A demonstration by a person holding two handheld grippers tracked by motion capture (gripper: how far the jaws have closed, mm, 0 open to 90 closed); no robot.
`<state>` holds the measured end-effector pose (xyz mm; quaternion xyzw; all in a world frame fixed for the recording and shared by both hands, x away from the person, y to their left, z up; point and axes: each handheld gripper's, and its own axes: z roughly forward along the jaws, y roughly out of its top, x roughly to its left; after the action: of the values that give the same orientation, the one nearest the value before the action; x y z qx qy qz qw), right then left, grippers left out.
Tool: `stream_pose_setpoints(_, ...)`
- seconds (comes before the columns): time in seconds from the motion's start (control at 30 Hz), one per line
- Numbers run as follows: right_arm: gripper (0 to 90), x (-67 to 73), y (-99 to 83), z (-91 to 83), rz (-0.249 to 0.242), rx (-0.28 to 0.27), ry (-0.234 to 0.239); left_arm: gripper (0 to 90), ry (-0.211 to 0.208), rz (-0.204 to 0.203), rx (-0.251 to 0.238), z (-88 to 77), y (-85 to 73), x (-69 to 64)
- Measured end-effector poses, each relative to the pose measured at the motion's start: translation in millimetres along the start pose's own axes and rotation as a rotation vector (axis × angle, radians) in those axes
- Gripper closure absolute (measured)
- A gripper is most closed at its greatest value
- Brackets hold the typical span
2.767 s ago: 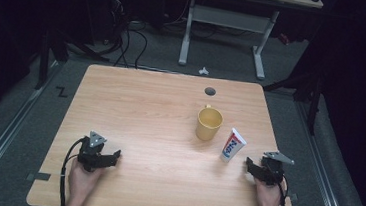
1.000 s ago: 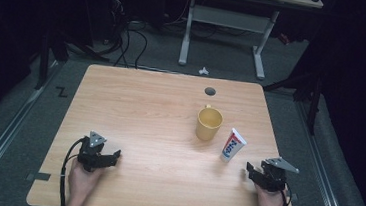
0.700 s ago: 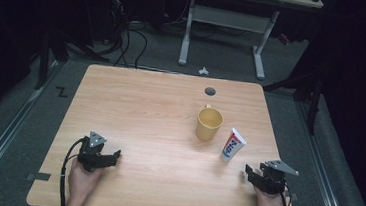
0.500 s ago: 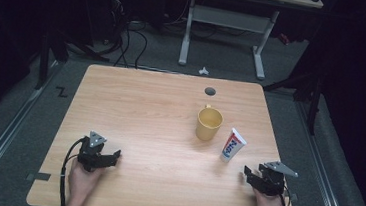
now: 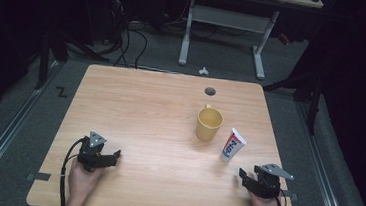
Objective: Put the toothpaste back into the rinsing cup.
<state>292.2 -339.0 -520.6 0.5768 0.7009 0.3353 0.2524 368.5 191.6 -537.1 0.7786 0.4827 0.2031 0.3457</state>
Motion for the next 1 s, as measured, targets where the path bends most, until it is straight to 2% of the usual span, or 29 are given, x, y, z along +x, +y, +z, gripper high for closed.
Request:
stream_pose_setpoints(0.5,33.3,15.4,2.6,-1.6,-0.026,-0.016,0.038,19.3,0.0,0.0,0.0,0.0,0.0,0.0)
stream_pose_setpoints(0.83,30.3,23.6,10.0,-2.0,-0.037,-0.025,0.054,19.3,0.0,0.0,0.0,0.0,0.0,0.0)
stream_pose_setpoints(1.0,30.1,27.8,15.5,-0.8,-0.059,-0.031,0.062,19.3,0.0,0.0,0.0,0.0,0.0,0.0)
